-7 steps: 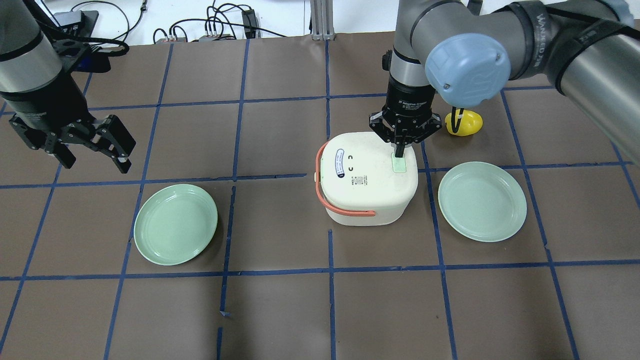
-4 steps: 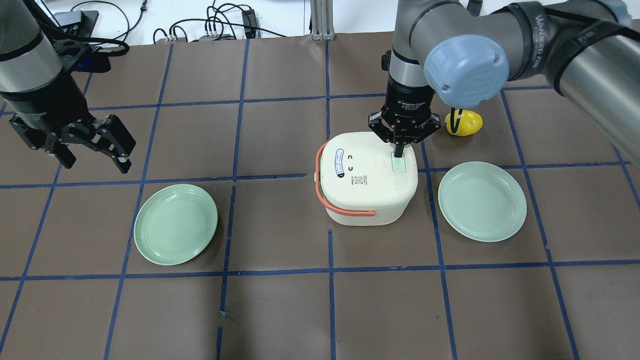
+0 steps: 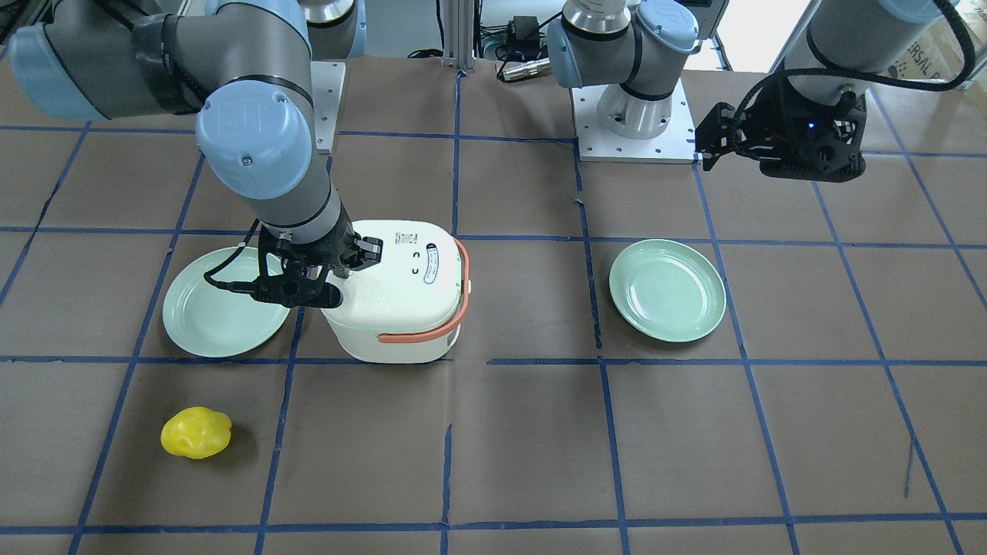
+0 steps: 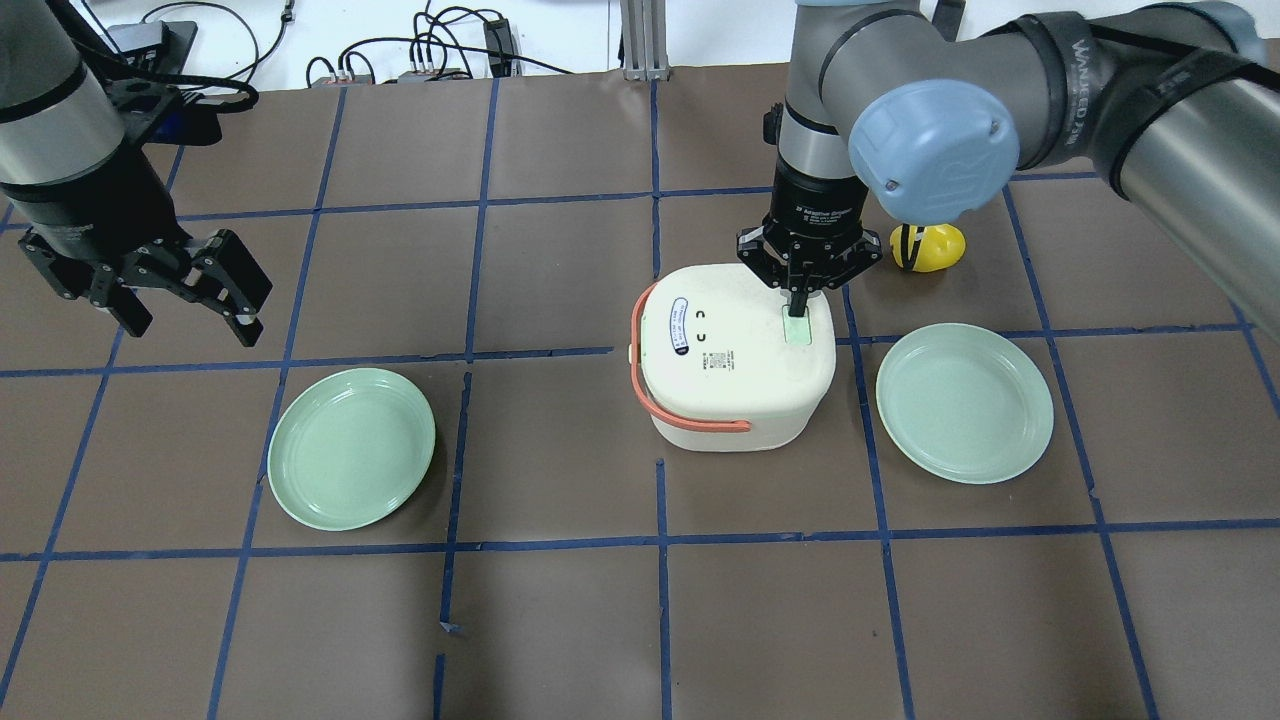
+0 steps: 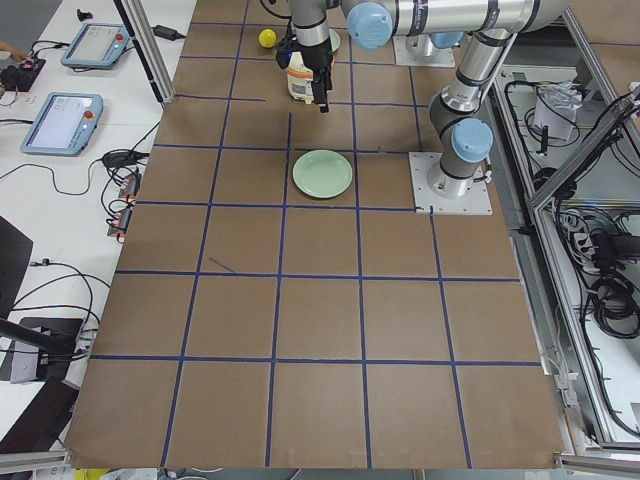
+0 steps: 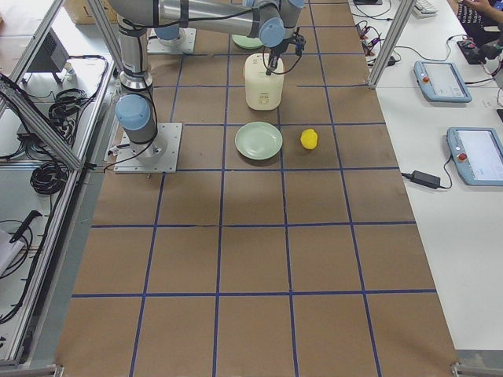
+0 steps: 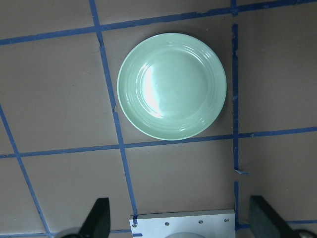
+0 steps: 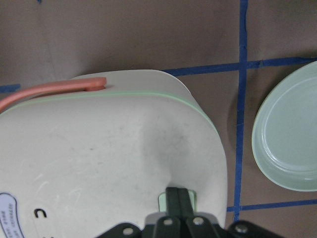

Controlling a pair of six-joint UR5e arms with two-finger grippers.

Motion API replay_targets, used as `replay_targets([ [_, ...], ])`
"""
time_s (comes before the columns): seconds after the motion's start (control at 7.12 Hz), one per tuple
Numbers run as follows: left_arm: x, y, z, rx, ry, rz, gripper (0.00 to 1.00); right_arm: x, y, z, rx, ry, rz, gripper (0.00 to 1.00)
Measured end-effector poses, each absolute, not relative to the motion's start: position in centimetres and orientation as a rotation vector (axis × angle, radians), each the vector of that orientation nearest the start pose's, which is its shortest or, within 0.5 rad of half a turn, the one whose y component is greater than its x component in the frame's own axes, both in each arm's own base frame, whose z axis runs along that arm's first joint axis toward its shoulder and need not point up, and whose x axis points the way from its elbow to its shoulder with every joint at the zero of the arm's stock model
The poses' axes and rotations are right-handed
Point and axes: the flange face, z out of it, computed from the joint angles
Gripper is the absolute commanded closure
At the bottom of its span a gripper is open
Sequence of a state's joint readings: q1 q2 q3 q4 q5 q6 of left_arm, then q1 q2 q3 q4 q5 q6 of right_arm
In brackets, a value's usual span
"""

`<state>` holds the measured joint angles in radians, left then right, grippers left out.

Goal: Press rice cooker button
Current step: 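Lower the right gripper and press down on the lid release button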

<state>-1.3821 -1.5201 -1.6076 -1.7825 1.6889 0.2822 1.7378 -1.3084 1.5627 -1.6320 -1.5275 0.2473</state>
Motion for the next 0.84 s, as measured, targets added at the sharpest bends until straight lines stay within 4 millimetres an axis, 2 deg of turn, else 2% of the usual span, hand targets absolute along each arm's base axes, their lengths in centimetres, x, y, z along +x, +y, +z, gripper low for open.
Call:
replay_targets([
  [0.84,-3.52,-46.36,47.6,0.161,3.051,0.336,0.0,23.01,-53.6,35.43,0.136,3.12,0.312,0.93],
])
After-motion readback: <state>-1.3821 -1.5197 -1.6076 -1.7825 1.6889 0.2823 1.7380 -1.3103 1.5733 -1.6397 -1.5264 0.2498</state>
